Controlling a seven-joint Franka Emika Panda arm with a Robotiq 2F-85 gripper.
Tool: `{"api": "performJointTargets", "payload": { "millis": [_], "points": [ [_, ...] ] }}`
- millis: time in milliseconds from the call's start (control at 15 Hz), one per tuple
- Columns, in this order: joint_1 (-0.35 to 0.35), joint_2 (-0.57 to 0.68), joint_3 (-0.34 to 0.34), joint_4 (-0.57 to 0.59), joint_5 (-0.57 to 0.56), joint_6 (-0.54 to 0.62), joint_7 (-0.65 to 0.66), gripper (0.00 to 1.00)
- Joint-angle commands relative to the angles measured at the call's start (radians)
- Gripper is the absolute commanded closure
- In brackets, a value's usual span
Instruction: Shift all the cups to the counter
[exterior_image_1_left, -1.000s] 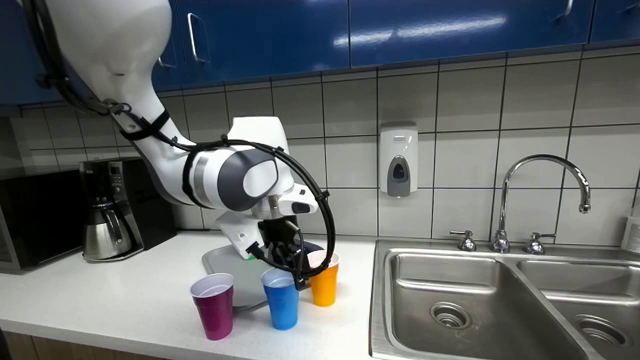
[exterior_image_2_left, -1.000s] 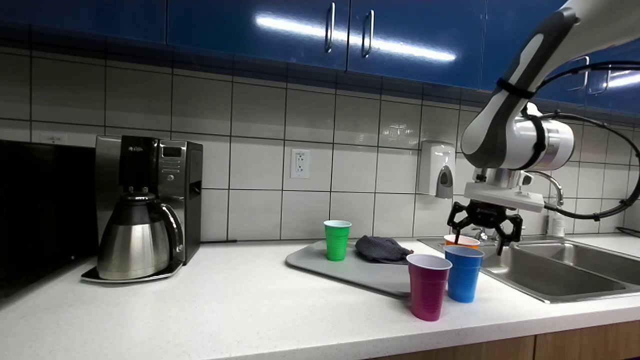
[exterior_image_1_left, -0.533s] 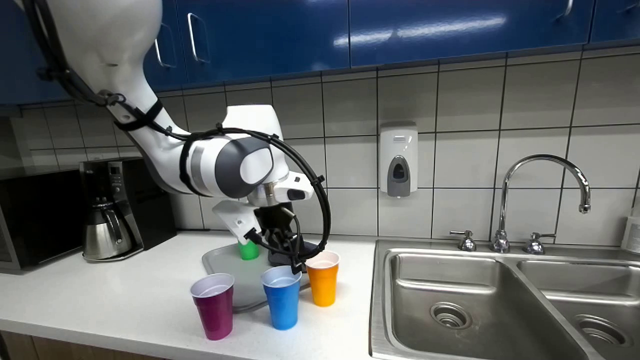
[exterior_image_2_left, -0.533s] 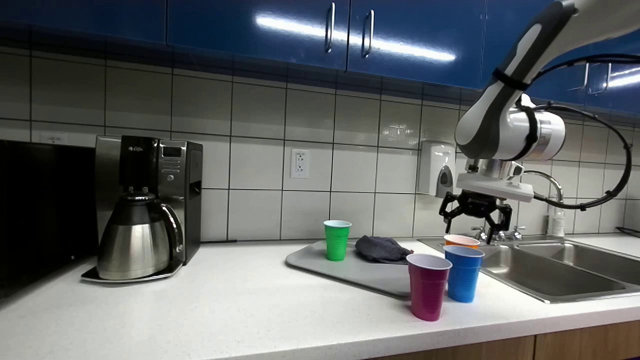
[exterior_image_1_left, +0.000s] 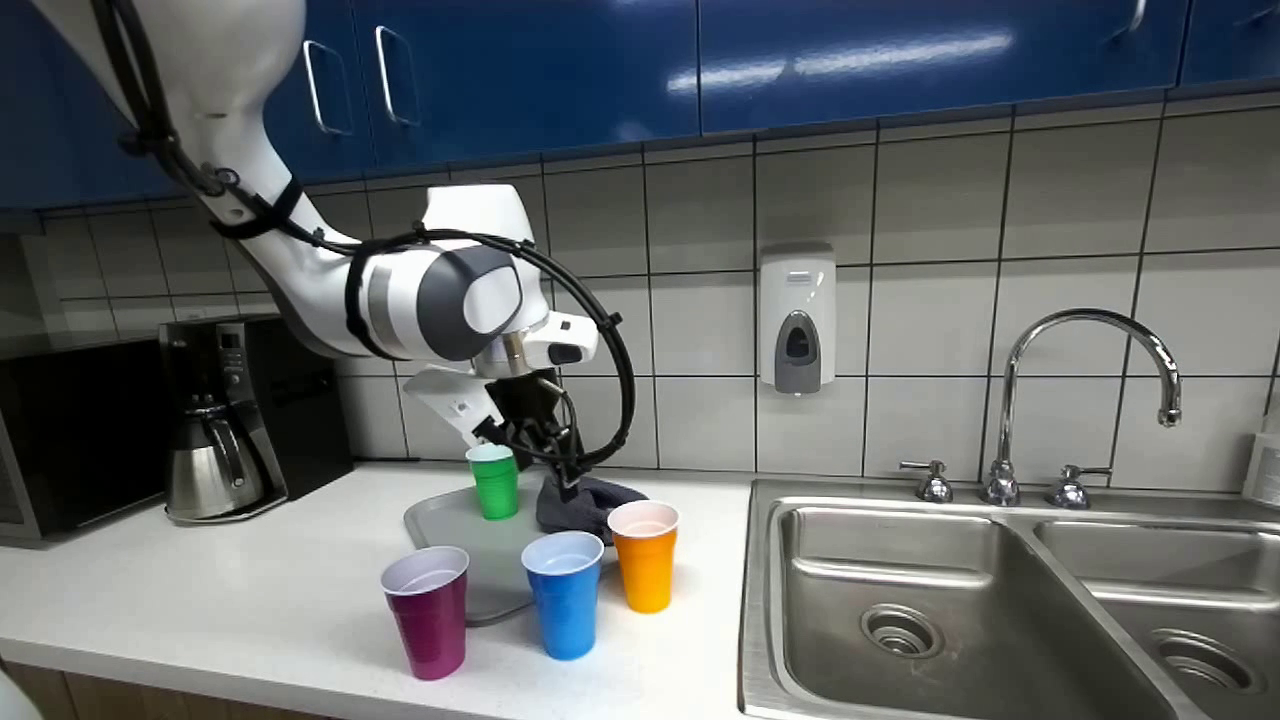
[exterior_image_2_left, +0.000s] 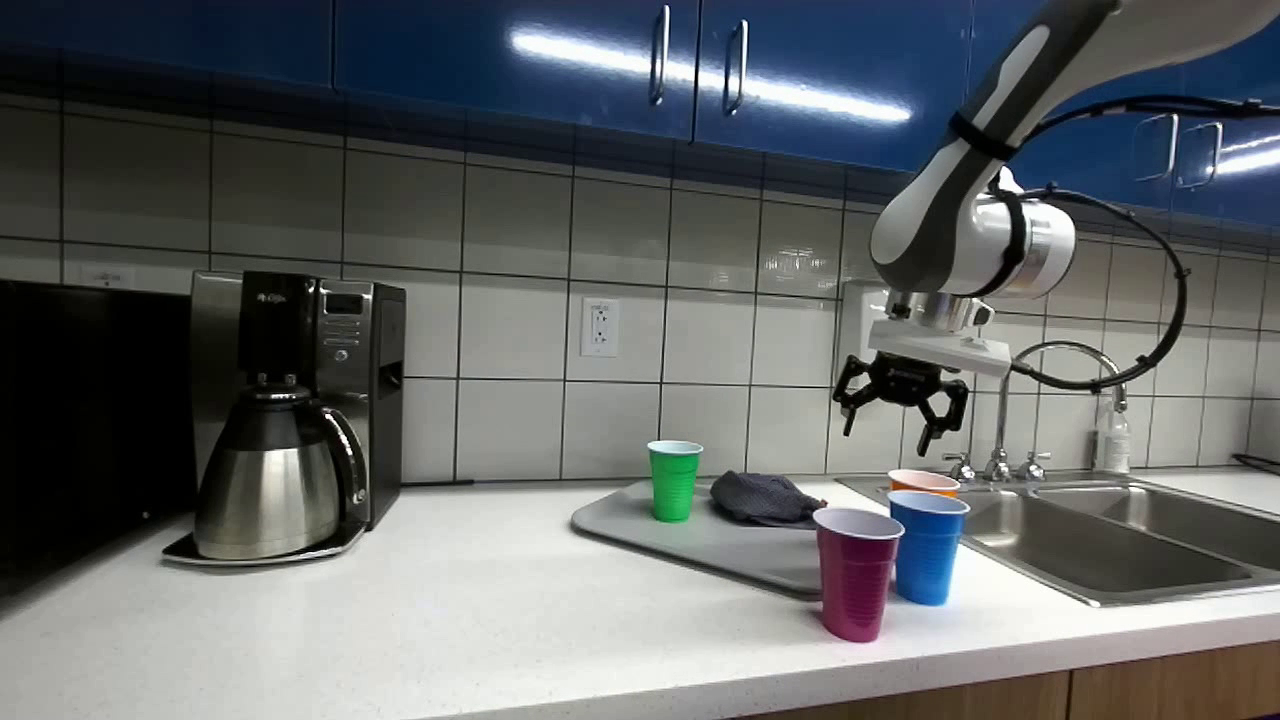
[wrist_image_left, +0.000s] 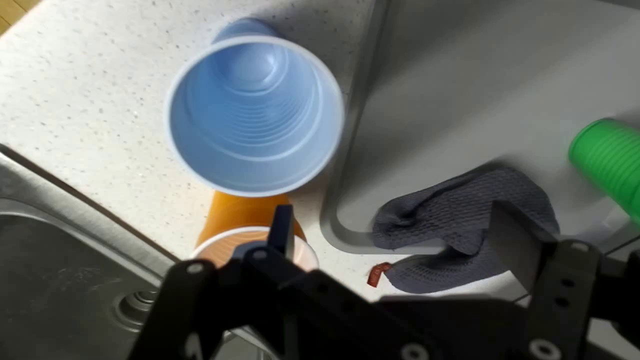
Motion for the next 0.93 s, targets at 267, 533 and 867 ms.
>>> {"api": "performJointTargets", "payload": {
  "millis": [267, 533, 867],
  "points": [
    [0.054, 0.111, 0.028, 0.154, 0.066, -0.008, -0.034, 0.0],
    [0.078, 0.184, 0.034, 0.23, 0.089, 0.004, -0.056, 0.0],
    [0.1, 0.299, 0.045, 0.336, 0.093, 0.032, -0.084, 0.0]
  ]
}}
